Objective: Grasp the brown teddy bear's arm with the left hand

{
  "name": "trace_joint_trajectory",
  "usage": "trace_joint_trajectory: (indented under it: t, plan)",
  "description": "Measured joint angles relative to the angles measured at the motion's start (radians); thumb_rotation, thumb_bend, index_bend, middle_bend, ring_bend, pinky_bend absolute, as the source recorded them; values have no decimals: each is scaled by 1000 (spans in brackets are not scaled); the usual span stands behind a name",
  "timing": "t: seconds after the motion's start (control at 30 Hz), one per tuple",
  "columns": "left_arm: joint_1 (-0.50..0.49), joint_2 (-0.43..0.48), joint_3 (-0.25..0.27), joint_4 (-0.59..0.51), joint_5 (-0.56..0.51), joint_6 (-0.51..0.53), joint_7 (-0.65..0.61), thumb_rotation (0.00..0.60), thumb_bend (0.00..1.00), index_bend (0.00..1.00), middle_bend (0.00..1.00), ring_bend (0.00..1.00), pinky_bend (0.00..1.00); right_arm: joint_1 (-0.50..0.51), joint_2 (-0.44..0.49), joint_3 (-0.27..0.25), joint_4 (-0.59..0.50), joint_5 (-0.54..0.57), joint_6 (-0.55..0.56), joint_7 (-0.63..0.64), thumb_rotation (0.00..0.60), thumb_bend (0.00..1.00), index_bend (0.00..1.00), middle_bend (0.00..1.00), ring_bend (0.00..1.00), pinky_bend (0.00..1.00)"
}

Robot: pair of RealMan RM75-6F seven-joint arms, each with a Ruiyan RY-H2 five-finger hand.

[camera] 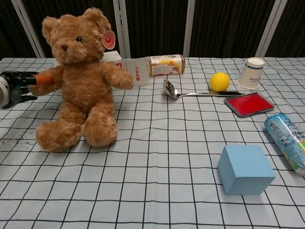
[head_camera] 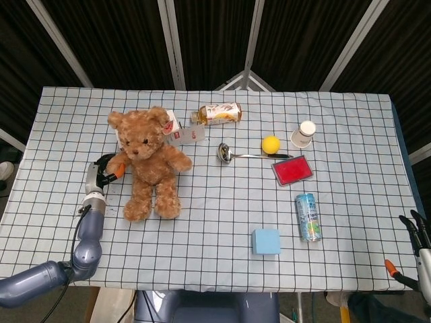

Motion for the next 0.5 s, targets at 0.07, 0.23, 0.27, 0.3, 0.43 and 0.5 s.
trace_joint_trajectory:
  t: [0.07,0.23,0.27,0.3,0.43,0.5]
  plan:
    - [-1,-3,-2,-8,14,7,2,600,553,401,362,25,0,0,0,0,0,0,0,-1,600,217,116,61,87,0]
    - [3,-9,-3,-21,30,33,12,600,553,405,368,25,0,-2,1,0,0,-1,4,3,600,217,116,61,87,0]
    - [5,-10,-3,-20,29,35,14,600,554,408,370,25,0,-2,1,0,0,-2,5,3,600,217,117,61,87,0]
    - [6,-11,-3,-18,26,36,16,600,554,410,371,25,0,-2,2,0,0,-2,6,4,600,218,116,61,87,0]
    - [10,-12,3,-1,7,25,38,600,554,419,375,25,0,-3,2,0,0,-6,8,5,600,218,117,61,87,0]
    - [10,-8,7,0,4,11,52,600,554,420,375,25,0,-3,1,0,0,-6,8,3,600,218,117,61,87,0]
